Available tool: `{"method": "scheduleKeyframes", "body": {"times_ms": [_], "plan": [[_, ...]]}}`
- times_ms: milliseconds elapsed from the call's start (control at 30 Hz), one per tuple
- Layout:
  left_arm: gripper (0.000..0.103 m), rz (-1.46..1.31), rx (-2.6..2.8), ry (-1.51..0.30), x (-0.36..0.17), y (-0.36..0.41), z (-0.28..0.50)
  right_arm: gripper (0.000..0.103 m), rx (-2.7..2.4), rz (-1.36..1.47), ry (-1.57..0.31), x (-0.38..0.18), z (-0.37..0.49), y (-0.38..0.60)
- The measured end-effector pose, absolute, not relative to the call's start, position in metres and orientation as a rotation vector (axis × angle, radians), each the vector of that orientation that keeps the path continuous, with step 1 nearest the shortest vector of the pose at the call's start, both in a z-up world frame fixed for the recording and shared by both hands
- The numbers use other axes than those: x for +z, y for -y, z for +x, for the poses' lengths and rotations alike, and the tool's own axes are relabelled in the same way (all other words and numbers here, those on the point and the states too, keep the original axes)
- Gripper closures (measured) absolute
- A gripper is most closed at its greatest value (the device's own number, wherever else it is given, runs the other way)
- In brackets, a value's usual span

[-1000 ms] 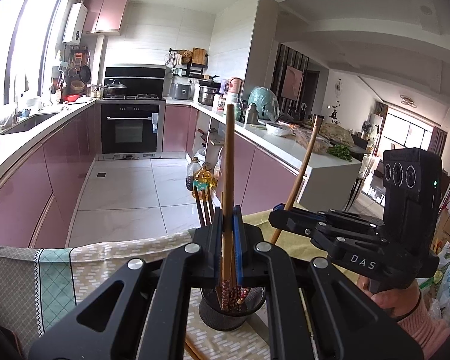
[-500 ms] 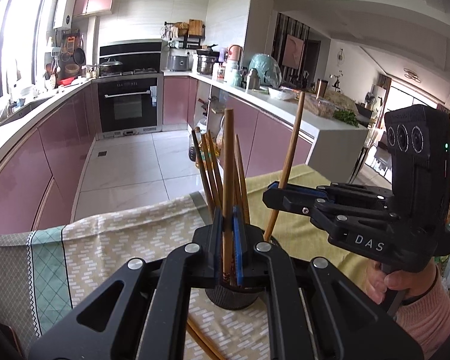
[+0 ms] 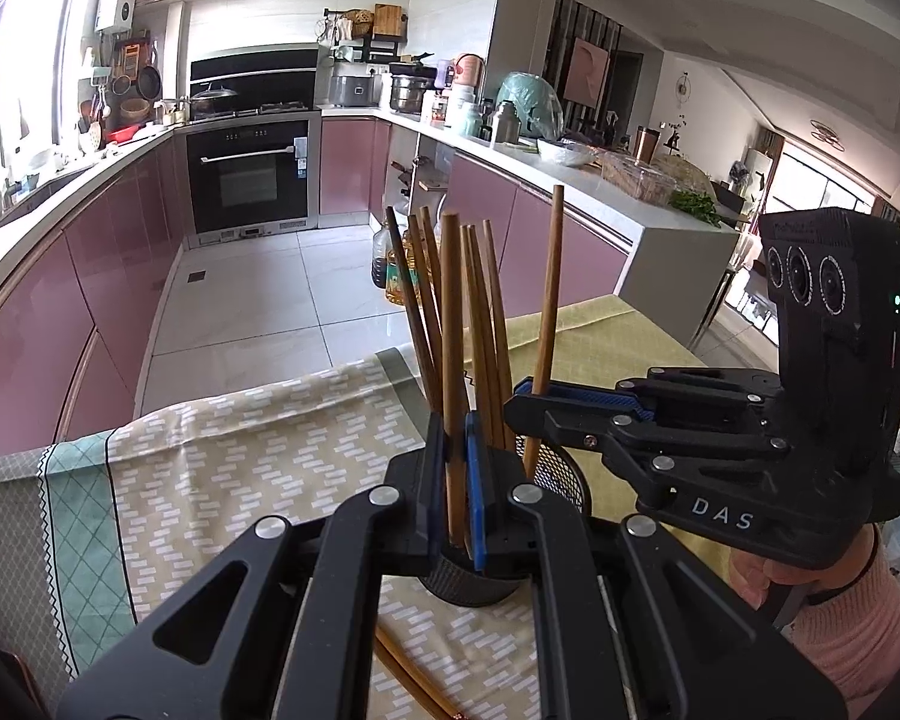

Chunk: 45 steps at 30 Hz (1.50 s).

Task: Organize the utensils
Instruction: 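Open both tools to release the chopsticks in the cup, then move both open tools back over the last chopsticks on the cloth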

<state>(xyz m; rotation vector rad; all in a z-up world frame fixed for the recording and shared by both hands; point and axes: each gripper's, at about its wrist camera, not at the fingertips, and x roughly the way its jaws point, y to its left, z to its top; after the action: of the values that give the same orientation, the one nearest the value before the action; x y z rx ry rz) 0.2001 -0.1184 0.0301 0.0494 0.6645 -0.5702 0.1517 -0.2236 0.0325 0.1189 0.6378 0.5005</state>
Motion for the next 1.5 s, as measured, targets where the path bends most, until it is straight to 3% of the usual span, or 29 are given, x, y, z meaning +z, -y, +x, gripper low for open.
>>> {"method": "scheduleKeyframes", "body": {"times_ms": [433, 533, 767, 867, 933, 1000, 1167, 1400, 1500], "plan": [[0.095, 0.035, -0.545, -0.730, 0.011, 0.122, 0.222, 0.095, 0.489, 0.182, -0.660, 0.024, 0.162, 0.229], [0.089, 0.032, -0.534, -0.710, 0.011, 0.117, 0.216, 0.091, 0.492, 0.176, -0.648, 0.025, 0.158, 0.230], [0.062, 0.044, -0.485, -0.611, 0.018, 0.100, 0.188, 0.079, 0.548, 0.153, -0.601, 0.034, 0.131, 0.225], [0.044, 0.053, -0.459, -0.575, 0.018, 0.089, 0.172, 0.068, 0.582, 0.130, -0.582, 0.037, 0.113, 0.217], [0.041, 0.061, -0.434, -0.553, 0.017, 0.079, 0.162, 0.068, 0.621, 0.112, -0.584, 0.034, 0.101, 0.210], [0.024, 0.074, -0.403, -0.541, 0.016, 0.072, 0.154, 0.066, 0.641, 0.095, -0.592, 0.029, 0.092, 0.203], [0.012, 0.092, -0.333, -0.557, 0.002, 0.054, 0.138, 0.059, 0.662, 0.079, -0.681, 0.000, 0.081, 0.190], [0.007, 0.102, -0.256, -0.618, -0.029, 0.036, 0.126, 0.059, 0.628, 0.058, -0.822, -0.044, 0.083, 0.170], [0.006, 0.087, -0.240, -0.642, -0.040, 0.030, 0.122, 0.053, 0.600, 0.043, -0.838, -0.053, 0.081, 0.163]]}}
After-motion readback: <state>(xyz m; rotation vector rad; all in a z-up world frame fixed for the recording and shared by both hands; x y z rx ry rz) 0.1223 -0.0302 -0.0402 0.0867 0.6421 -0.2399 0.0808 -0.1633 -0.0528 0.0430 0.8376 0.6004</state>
